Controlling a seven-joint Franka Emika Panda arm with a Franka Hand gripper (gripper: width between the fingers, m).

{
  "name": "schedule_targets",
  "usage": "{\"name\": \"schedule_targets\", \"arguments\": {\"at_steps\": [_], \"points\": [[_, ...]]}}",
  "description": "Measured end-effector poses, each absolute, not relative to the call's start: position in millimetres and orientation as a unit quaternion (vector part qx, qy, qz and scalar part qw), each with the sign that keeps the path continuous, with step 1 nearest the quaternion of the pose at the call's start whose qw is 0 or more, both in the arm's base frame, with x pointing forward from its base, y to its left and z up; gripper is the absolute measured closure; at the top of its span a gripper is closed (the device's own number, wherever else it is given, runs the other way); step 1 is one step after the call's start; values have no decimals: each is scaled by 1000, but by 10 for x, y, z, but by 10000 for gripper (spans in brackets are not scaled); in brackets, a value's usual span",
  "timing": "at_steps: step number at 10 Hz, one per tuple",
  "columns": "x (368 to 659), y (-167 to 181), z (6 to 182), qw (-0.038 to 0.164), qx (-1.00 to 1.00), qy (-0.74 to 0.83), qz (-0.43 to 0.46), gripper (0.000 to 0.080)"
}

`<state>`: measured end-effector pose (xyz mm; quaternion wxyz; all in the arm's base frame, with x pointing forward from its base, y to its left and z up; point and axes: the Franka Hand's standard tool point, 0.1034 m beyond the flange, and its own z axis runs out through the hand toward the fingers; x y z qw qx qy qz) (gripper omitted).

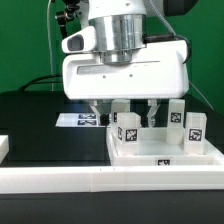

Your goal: Assemble square table

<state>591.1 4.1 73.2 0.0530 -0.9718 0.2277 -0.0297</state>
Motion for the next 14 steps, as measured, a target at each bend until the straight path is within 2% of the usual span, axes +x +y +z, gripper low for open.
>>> {"name": "schedule_targets", "arguments": {"at_steps": [8, 10, 11, 14], "points": [[5906, 56, 722, 25, -997, -68, -38, 151], [5905, 53, 720, 25, -997, -67, -38, 413], [5905, 52, 720, 25, -997, -67, -38, 512], [5905, 52, 721, 26, -998, -39, -37, 511]]}}
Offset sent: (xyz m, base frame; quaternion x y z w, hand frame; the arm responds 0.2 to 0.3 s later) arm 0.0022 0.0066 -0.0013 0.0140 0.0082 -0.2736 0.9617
